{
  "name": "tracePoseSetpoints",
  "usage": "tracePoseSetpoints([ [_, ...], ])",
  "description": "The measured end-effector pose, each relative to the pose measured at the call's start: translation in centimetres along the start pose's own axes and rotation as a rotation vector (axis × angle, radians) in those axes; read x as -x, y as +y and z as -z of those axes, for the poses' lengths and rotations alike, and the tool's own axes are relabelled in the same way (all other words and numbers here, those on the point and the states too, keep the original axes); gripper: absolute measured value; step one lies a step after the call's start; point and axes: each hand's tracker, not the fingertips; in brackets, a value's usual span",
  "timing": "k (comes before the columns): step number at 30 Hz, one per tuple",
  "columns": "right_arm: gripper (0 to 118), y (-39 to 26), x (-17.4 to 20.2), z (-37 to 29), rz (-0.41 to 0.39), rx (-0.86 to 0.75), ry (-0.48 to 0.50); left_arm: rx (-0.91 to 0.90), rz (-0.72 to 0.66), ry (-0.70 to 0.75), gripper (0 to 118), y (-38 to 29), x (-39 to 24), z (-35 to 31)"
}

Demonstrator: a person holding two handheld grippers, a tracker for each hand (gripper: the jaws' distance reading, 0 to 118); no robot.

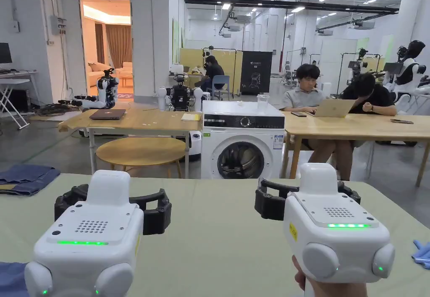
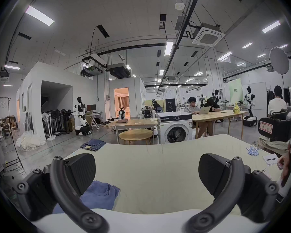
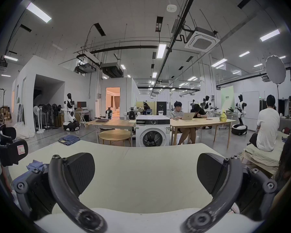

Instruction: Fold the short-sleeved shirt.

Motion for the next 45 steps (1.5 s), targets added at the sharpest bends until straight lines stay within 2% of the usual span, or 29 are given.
tracePoseSetpoints([
  [27,118,-0.1,-0.4,0.0,0.019,-0.003,0.006,-0.012,-0.014,0.007,118,0.2,0.1,-0.1],
  [29,118,0.1,-0.4,0.2,0.002,-0.010,0.013,-0.013,-0.004,-0.001,118,0.3,0.0,0.0],
  [30,118,0.4,-0.3,0.4,-0.050,-0.017,0.019,-0.018,0.065,-0.003,118,0.5,-0.3,0.1],
  [32,118,0.7,0.1,0.6,-0.199,-0.036,0.024,-0.035,0.293,0.014,118,0.5,-1.4,0.5],
  [33,118,0.8,0.5,0.7,-0.292,-0.053,0.026,-0.044,0.429,0.046,118,0.4,-2.0,0.7],
  [35,118,0.4,1.5,0.9,-0.527,-0.077,0.033,-0.074,0.680,0.079,118,0.0,-3.1,1.2],
  [38,118,-1.7,3.2,1.1,-0.969,-0.127,0.042,-0.098,1.074,0.083,118,-1.7,-4.4,2.1],
  [43,118,-9.8,3.5,1.8,-1.883,-0.194,0.102,-0.206,1.830,0.162,118,-7.5,-5.0,3.4],
  [44,118,-10.6,3.1,2.3,-1.965,-0.193,0.062,-0.251,1.924,0.168,118,-8.4,-4.7,3.5],
  [45,118,-11.0,2.9,2.7,-1.989,-0.185,0.032,-0.295,1.909,0.139,118,-8.7,-4.4,3.5],
])
